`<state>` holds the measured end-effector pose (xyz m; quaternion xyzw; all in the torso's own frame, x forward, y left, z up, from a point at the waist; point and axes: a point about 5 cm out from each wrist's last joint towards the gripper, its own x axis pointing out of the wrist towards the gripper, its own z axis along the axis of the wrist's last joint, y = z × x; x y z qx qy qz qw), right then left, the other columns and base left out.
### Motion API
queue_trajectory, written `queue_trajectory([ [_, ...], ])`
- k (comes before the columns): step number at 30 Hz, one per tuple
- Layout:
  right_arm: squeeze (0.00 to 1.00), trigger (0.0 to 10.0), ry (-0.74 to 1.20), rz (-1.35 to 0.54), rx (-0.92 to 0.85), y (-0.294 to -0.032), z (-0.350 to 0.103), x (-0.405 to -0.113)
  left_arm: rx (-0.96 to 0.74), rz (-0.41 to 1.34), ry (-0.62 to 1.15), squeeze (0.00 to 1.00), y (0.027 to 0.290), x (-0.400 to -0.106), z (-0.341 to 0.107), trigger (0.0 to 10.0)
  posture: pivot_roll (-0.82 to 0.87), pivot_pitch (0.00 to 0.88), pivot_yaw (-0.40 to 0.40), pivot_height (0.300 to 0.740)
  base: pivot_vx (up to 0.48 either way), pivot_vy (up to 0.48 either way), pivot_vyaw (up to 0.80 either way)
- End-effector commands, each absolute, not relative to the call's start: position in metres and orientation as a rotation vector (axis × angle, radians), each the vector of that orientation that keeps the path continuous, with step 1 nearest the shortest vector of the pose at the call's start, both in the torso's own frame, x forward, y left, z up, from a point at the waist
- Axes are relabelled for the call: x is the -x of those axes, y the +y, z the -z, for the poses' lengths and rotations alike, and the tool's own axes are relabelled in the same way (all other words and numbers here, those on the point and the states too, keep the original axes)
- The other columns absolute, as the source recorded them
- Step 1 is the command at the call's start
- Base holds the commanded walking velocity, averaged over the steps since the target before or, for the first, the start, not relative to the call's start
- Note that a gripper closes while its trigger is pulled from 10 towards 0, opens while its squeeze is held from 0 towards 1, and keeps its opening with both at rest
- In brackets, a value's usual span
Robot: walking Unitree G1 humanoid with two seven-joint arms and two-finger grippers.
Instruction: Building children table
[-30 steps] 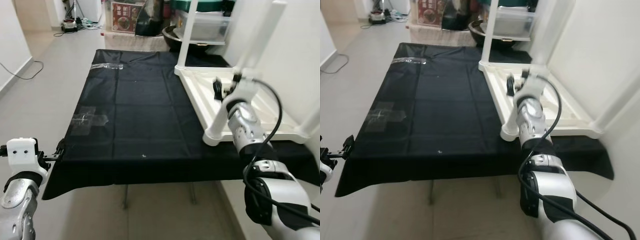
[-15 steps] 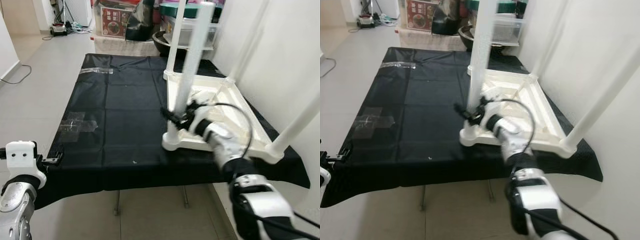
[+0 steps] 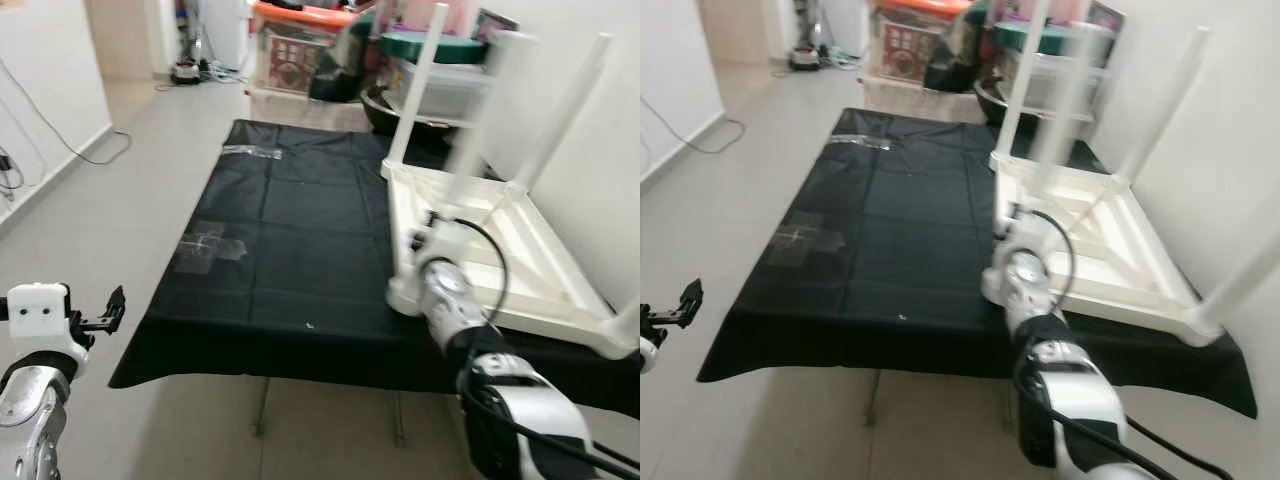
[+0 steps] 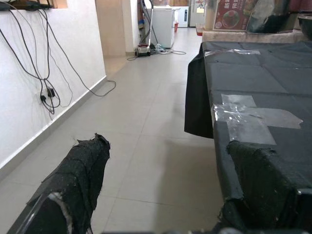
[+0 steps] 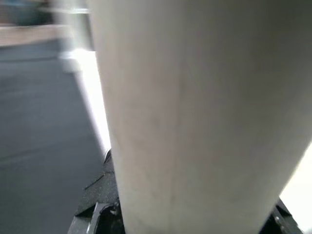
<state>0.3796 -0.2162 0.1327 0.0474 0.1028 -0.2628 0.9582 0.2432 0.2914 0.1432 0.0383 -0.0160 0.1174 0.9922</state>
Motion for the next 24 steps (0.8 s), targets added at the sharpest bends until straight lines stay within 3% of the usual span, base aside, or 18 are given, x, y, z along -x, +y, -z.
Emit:
queue_trajectory([
  [1, 0.00, 1.1, 0.388, 0.610, -0.007, -0.219, -0.100, -0.362, -0.067, -0.218, -0.031, 0.00, 0.288, -0.245, -0.143, 10.0, 0.08, 0.000, -0.111, 0.740, 0.000, 0.000, 0.00],
  [4, 0.00, 1.1, 0.369, 0.592, 0.003, -0.211, -0.103, -0.362, -0.067, -0.217, -0.031, 0.00, 0.288, -0.245, -0.143, 10.0, 0.08, 0.000, -0.111, 0.740, 0.000, 0.000, 0.00],
  [5, 0.00, 10.0, 0.381, 0.469, 0.001, -0.192, -0.104, -0.366, -0.067, -0.217, -0.031, 0.00, 0.289, -0.246, -0.143, 10.0, 0.08, 0.000, -0.107, 0.740, 0.000, 0.000, 0.00],
  [6, 0.00, 10.0, 0.381, 0.469, 0.001, -0.192, -0.104, -0.366, -0.067, -0.217, -0.031, 0.00, 0.289, -0.246, -0.143, 10.0, 0.08, 0.000, -0.107, 0.740, 0.000, 0.000, 0.00],
  [7, 0.94, 10.0, 0.290, 0.286, -0.030, -0.170, -0.115, -0.374, -0.068, -0.217, -0.031, 0.00, 0.288, -0.246, -0.142, 10.0, 0.09, 0.000, -0.112, 0.740, 0.000, 0.000, 0.00],
  [8, 0.94, 10.0, 0.290, 0.286, -0.030, -0.170, -0.115, -0.374, -0.068, -0.217, -0.031, 0.00, 0.288, -0.246, -0.142, 10.0, 0.09, 0.000, -0.112, 0.740, 0.000, 0.000, 0.00],
  [9, 1.00, 10.0, 0.248, 0.232, -0.037, -0.165, -0.121, -0.376, -0.068, -0.217, -0.030, 0.00, 0.288, -0.247, -0.142, 10.0, 0.09, 0.000, -0.112, 0.740, 0.000, 0.000, 0.00],
  [13, 1.00, 10.0, 0.153, 0.151, -0.058, -0.159, -0.141, -0.385, -0.068, -0.218, -0.031, 0.00, 0.288, -0.247, -0.142, 10.0, 0.08, 0.000, -0.118, 0.740, 0.000, 0.000, 0.00],
  [14, 0.68, 10.0, 0.096, 0.115, -0.080, -0.157, -0.156, -0.389, -0.067, -0.219, -0.032, 0.00, 0.288, -0.246, -0.142, 10.0, 0.08, 0.000, -0.118, 0.740, 0.000, 0.000, 0.00],
  [15, 0.00, 10.0, 0.048, 0.067, -0.104, -0.154, -0.168, -0.392, -0.066, -0.219, -0.033, 0.00, 0.288, -0.246, -0.142, 10.0, 0.08, 0.000, -0.118, 0.740, 0.000, 0.000, 0.00],
  [20, 0.00, 10.0, -0.159, -0.301, -0.174, -0.139, -0.218, -0.394, -0.060, -0.218, -0.037, 0.00, 0.287, -0.248, -0.142, 10.0, 0.08, 0.000, -0.118, 0.740, 0.000, 0.000, 0.00],
  [24, 0.00, 10.0, -0.166, -0.424, -0.141, -0.131, -0.221, -0.393, -0.059, -0.214, -0.037, 0.00, 0.286, -0.248, -0.142, 10.0, 0.08, 0.000, -0.120, 0.740, 0.000, 0.000, 0.00],
])
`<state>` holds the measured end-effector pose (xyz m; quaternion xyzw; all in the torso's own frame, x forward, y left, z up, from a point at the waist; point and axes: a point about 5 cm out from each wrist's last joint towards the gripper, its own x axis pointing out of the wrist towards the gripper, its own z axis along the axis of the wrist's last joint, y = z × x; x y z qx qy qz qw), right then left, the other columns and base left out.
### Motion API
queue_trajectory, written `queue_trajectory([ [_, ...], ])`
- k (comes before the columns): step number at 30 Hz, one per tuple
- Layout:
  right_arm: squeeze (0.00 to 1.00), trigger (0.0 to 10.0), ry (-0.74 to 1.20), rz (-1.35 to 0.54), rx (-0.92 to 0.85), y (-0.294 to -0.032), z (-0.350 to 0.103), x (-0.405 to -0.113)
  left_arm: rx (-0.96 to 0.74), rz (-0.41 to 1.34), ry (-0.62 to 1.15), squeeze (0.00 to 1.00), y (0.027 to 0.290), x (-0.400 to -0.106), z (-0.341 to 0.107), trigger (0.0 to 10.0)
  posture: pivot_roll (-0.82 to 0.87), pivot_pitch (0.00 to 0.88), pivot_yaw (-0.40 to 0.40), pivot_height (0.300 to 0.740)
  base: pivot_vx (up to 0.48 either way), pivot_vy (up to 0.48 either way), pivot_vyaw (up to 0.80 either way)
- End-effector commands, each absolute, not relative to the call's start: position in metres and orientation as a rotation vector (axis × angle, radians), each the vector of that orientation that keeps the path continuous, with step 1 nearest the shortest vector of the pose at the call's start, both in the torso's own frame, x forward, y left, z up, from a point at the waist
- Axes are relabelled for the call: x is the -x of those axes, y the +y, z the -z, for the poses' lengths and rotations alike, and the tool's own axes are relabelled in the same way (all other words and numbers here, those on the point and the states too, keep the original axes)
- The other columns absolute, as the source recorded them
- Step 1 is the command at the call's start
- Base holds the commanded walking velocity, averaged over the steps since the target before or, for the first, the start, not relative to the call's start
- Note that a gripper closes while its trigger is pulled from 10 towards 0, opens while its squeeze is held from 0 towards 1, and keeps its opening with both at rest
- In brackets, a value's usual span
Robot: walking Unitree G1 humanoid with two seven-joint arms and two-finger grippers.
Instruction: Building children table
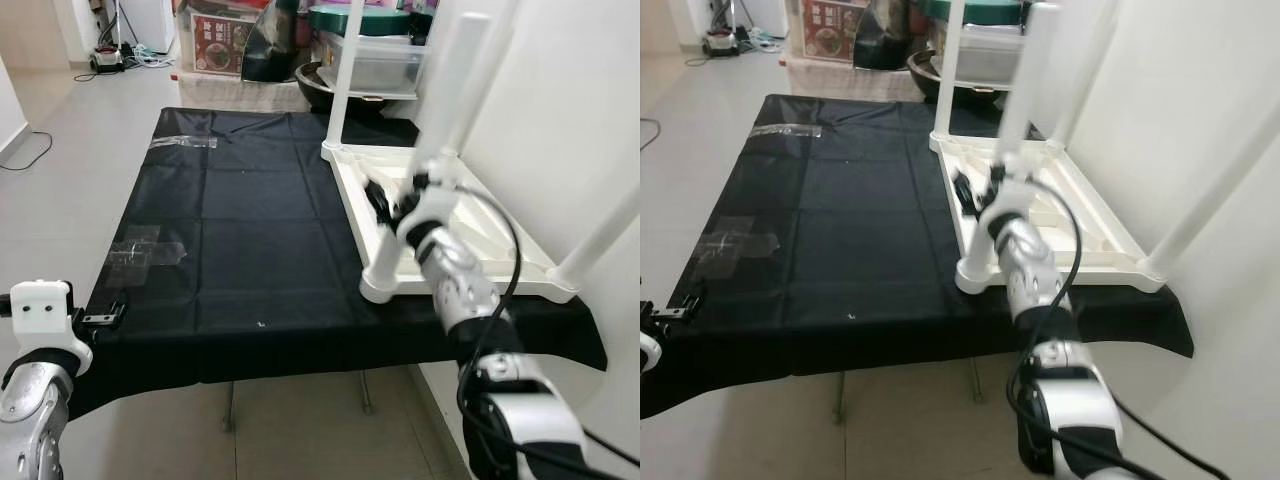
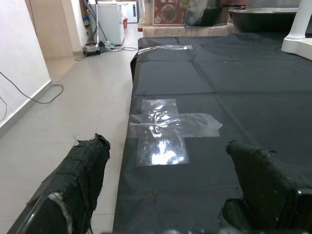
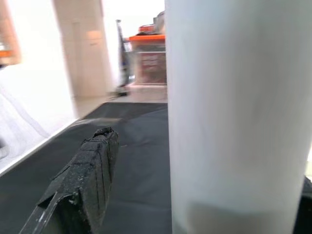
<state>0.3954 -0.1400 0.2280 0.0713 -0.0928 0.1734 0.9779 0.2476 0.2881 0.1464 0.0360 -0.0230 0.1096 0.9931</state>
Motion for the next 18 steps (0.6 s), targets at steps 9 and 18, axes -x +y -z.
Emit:
queue_trajectory([
  [9, 0.00, 4.5, 0.038, -0.825, 0.006, -0.064, -0.160, -0.370, -0.055, -0.218, -0.041, 0.00, 0.284, -0.248, -0.141, 10.0, 0.11, 0.000, -0.145, 0.740, 0.000, 0.000, 0.00],
  [18, 0.00, 0.0, 0.147, -0.486, -0.062, -0.083, -0.150, -0.386, -0.051, -0.215, -0.043, 0.00, 0.284, -0.249, -0.142, 10.0, 0.10, 0.000, -0.136, 0.740, 0.000, 0.000, 0.00],
])
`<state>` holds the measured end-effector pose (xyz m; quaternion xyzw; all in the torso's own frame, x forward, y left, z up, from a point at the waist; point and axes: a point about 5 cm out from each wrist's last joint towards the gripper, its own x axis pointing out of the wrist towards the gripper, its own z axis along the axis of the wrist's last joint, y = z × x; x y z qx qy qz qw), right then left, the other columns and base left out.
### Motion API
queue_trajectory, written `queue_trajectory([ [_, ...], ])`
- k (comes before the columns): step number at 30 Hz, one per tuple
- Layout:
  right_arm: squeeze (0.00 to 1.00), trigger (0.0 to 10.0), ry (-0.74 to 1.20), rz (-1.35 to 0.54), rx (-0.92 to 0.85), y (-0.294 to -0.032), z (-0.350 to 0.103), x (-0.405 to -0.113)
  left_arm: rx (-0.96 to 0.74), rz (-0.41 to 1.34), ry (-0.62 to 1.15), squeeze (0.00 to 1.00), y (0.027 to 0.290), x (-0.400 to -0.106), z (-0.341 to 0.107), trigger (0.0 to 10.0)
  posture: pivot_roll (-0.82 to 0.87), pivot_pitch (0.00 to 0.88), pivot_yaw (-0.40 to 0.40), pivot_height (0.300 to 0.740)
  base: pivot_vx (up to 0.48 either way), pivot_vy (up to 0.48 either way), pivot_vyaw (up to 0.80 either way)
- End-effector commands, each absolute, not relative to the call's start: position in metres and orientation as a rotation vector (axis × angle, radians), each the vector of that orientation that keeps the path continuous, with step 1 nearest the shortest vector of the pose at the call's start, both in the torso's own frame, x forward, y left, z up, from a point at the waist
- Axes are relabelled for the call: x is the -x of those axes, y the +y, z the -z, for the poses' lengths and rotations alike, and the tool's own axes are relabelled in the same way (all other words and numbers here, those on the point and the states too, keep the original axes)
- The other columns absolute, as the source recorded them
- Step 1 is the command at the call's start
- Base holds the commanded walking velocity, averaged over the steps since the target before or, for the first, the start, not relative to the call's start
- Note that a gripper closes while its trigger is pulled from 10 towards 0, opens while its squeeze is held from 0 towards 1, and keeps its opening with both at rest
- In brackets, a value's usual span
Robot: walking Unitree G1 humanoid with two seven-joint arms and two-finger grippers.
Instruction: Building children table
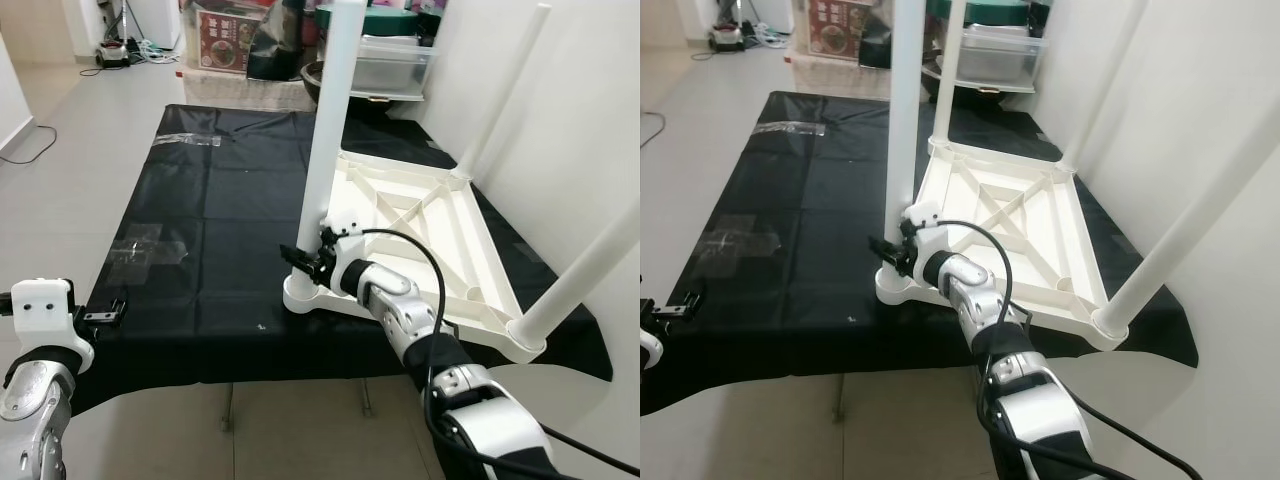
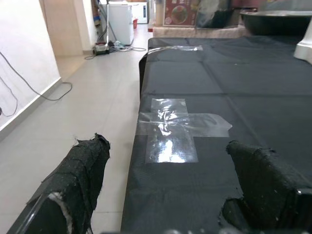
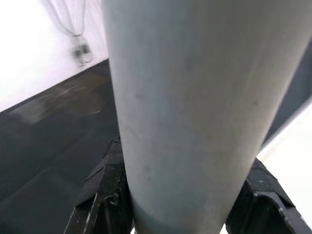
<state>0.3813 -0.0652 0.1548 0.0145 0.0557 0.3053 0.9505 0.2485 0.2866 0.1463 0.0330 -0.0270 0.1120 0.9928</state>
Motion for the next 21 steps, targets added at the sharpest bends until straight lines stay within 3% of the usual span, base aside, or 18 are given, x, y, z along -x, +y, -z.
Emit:
queue_trajectory([
  [1, 0.00, 0.0, 0.160, -0.377, -0.060, -0.093, -0.147, -0.389, -0.051, -0.214, -0.043, 0.00, 0.284, -0.249, -0.142, 10.0, 0.10, 0.000, -0.136, 0.740, 0.000, 0.000, 0.00],
  [3, 0.00, 0.0, 0.169, -0.304, -0.056, -0.100, -0.145, -0.390, -0.051, -0.214, -0.043, 0.00, 0.284, -0.249, -0.142, 10.0, 0.10, 0.000, -0.136, 0.740, 0.000, 0.000, 0.00],
  [6, 0.00, 0.0, 0.315, 0.244, -0.050, -0.168, -0.124, -0.387, -0.051, -0.215, -0.043, 0.00, 0.284, -0.249, -0.141, 10.0, 0.09, 0.000, -0.130, 0.740, 0.000, 0.000, 0.00],
  [9, 0.00, 0.0, 0.315, 0.244, -0.050, -0.168, -0.124, -0.387, -0.051, -0.215, -0.043, 0.00, 0.284, -0.249, -0.141, 10.0, 0.09, 0.000, -0.130, 0.740, 0.000, 0.000, 0.00],
  [11, 0.00, 0.0, 0.373, 0.544, 0.045, -0.211, -0.111, -0.372, -0.050, -0.218, -0.044, 0.00, 0.285, -0.249, -0.141, 10.0, 0.08, 0.000, -0.126, 0.740, 0.000, 0.000, 0.00],
  [13, 0.00, 0.0, 0.378, 0.686, 0.118, -0.230, -0.105, -0.361, -0.050, -0.219, -0.043, 0.00, 0.285, -0.249, -0.141, 10.0, 0.08, 0.000, -0.122, 0.740, 0.000, 0.000, 0.00],
  [16, 0.00, 0.0, 0.377, 0.707, 0.128, -0.232, -0.104, -0.360, -0.050, -0.219, -0.043, 0.00, 0.286, -0.249, -0.141, 10.0, 0.08, 0.000, -0.122, 0.740, 0.000, 0.000, 0.00],
  [19, 0.00, 0.0, 0.377, 0.626, 0.074, -0.216, -0.096, -0.359, -0.053, -0.220, -0.040, 0.00, 0.287, -0.249, -0.141, 10.0, 0.08, 0.000, -0.117, 0.740, 0.000, 0.000, 0.00],
  [20, 0.96, 2.1, 0.372, 0.591, 0.046, -0.207, -0.094, -0.360, -0.055, -0.221, -0.038, 0.00, 0.287, -0.249, -0.141, 10.0, 0.08, 0.000, -0.116, 0.740, 0.000, 0.000, 0.00],
  [21, 0.96, 2.1, 0.372, 0.591, 0.046, -0.207, -0.094, -0.360, -0.055, -0.221, -0.038, 0.00, 0.287, -0.249, -0.141, 10.0, 0.08, 0.000, -0.116, 0.740, 0.000, 0.000, 0.00],
])
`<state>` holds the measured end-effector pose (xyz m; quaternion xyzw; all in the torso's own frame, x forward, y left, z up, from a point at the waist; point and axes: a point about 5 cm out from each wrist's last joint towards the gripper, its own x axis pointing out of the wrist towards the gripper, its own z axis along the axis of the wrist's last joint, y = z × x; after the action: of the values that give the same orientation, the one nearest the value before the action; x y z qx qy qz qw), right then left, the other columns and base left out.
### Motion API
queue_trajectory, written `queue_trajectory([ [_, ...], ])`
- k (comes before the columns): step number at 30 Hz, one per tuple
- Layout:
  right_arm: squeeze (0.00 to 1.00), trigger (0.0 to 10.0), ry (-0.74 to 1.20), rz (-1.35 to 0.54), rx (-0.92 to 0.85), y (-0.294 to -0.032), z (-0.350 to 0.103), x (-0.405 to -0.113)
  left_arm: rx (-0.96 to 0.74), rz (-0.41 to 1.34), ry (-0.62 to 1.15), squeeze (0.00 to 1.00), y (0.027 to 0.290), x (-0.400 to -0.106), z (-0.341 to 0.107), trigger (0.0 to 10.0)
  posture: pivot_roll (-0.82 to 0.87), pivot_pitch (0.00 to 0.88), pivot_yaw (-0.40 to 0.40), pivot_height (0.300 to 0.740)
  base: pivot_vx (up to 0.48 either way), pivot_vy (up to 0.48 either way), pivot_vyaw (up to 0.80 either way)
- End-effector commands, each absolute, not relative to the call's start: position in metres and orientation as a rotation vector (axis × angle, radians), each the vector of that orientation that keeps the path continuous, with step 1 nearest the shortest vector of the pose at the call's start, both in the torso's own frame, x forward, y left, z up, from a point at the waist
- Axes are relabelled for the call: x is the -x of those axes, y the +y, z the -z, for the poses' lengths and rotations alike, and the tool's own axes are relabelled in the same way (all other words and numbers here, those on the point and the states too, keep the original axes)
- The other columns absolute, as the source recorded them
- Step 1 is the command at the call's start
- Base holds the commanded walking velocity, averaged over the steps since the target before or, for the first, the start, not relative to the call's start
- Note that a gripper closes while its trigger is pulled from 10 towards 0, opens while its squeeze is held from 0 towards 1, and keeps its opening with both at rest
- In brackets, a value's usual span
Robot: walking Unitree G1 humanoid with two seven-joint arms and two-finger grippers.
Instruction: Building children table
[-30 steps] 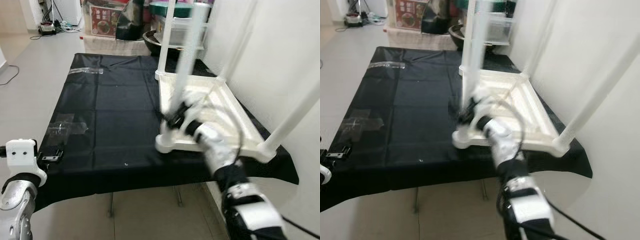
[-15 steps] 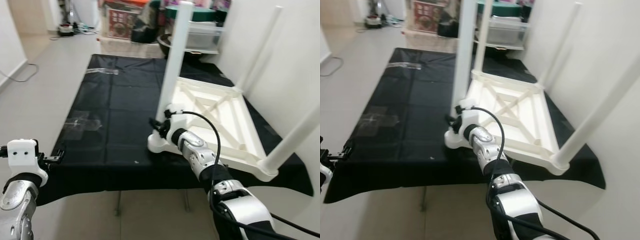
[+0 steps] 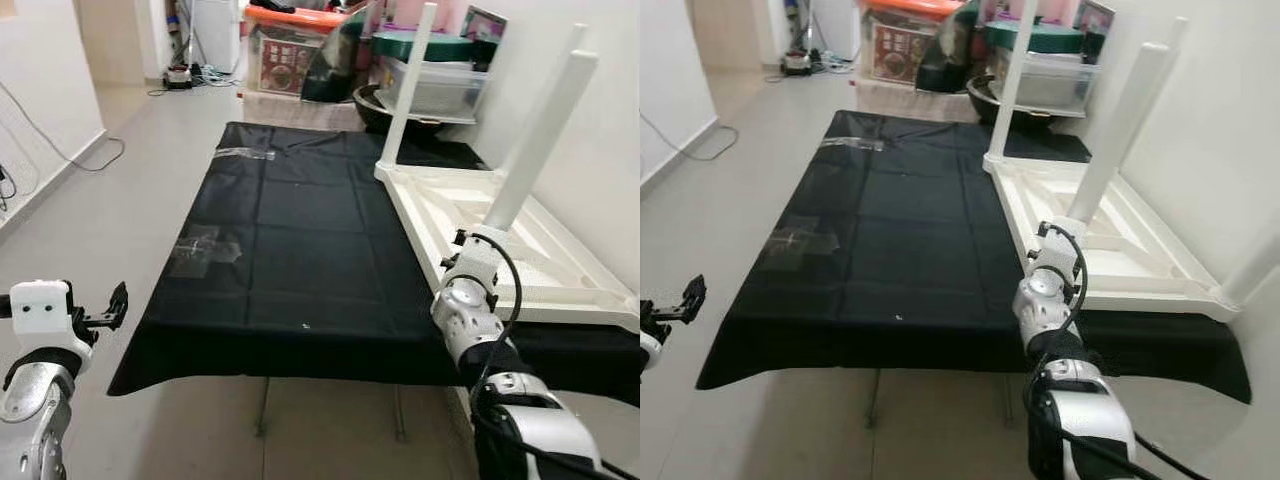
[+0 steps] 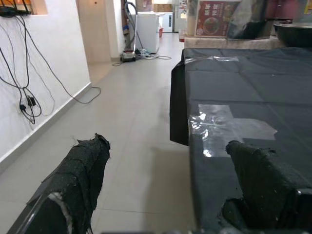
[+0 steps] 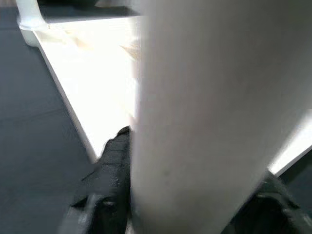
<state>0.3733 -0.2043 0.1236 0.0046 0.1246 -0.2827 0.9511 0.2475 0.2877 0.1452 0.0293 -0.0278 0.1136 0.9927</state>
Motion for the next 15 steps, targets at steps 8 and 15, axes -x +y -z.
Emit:
queue_trajectory([
  [8, 1.00, 10.0, 0.206, 0.456, 0.071, -0.183, -0.121, -0.372, -0.064, -0.232, -0.033, 0.00, 0.288, -0.247, -0.139, 10.0, 0.08, 0.000, -0.126, 0.740, 0.000, 0.000, 0.00],
  [15, 1.00, 10.0, 0.094, 0.422, 0.129, -0.185, -0.137, -0.357, -0.075, -0.245, -0.032, 0.00, 0.289, -0.244, -0.140, 10.0, 0.07, 0.000, -0.122, 0.740, 0.000, 0.000, 0.00],
])
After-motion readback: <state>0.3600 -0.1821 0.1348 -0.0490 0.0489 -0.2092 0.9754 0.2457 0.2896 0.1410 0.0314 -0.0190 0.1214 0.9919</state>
